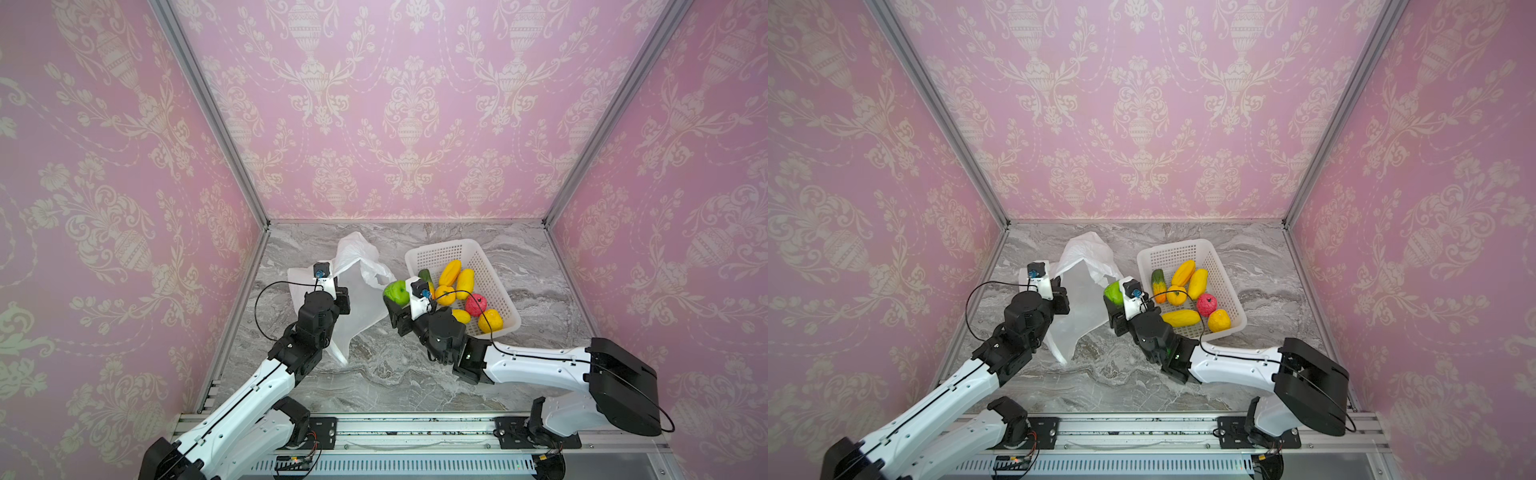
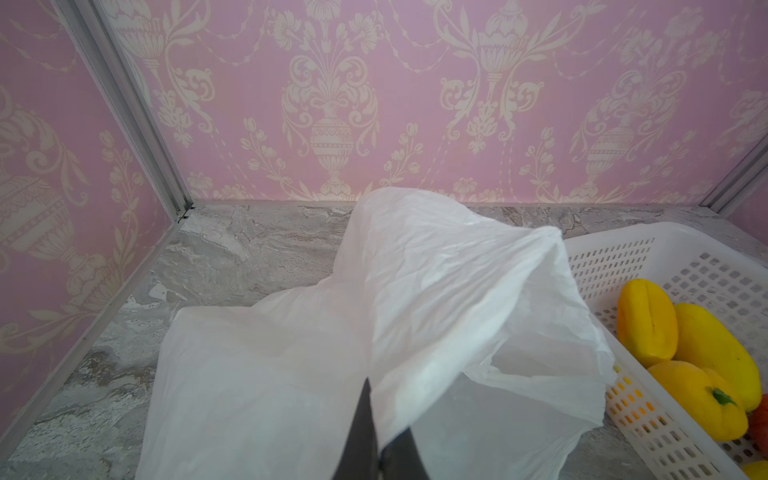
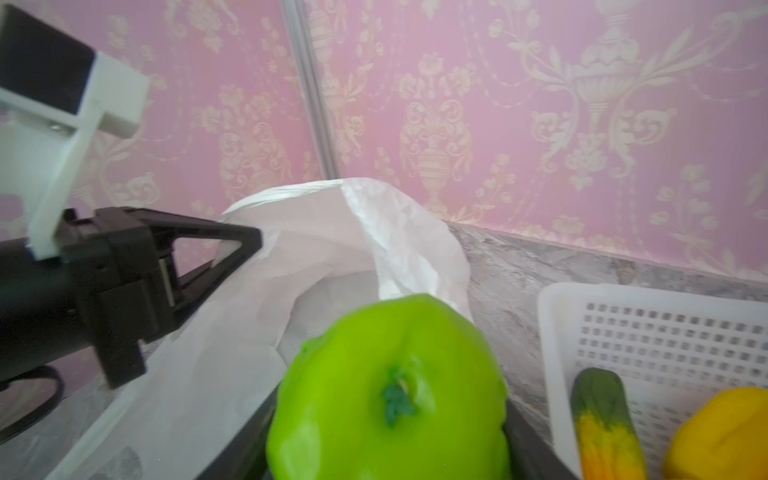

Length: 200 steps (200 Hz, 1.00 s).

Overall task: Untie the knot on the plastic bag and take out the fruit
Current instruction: 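Lift the green fruit out and lower it into the basket with the right gripper, then open the right gripper over the basket while the left gripper releases the bag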

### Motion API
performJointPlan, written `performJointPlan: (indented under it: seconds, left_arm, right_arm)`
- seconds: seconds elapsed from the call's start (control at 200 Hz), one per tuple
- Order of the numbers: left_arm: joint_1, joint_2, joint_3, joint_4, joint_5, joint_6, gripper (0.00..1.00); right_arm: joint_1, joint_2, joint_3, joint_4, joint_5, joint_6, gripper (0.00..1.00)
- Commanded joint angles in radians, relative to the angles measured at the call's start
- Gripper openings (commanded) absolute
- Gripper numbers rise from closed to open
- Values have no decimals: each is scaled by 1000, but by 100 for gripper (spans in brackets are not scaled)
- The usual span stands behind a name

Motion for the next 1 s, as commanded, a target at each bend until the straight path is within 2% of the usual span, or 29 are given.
performJointPlan:
  seconds: [0.0, 0.155, 0.305, 0.47, 0.68, 0.776, 0.861, 0.996]
  left_arm:
    - [60, 72, 66, 37, 81, -32, 0]
    - [91, 148, 90, 68, 116, -37, 0]
    - [118, 236, 127, 46, 146, -30, 0]
    - [135, 274, 142, 47, 178, -25, 0]
    - [137, 312, 146, 57, 202, -25, 0]
    - [138, 343, 183, 57, 207, -25, 0]
    - [138, 376, 197, 57, 212, -30, 0]
    - [138, 421, 220, 30, 252, -59, 0]
  right_arm:
    - [-145, 5, 58, -296, 19, 112, 40]
    - [-336, 157, 254, -582, -145, 205, 41]
    - [-431, 378, 508, -774, -229, 220, 36]
    - [-487, 518, 629, -817, -263, 240, 36]
    - [-505, 596, 656, -822, -287, 281, 40]
    - [-506, 596, 645, -811, -260, 283, 47]
    - [-509, 594, 648, -811, -247, 279, 60]
    - [-512, 598, 667, -848, -203, 281, 71]
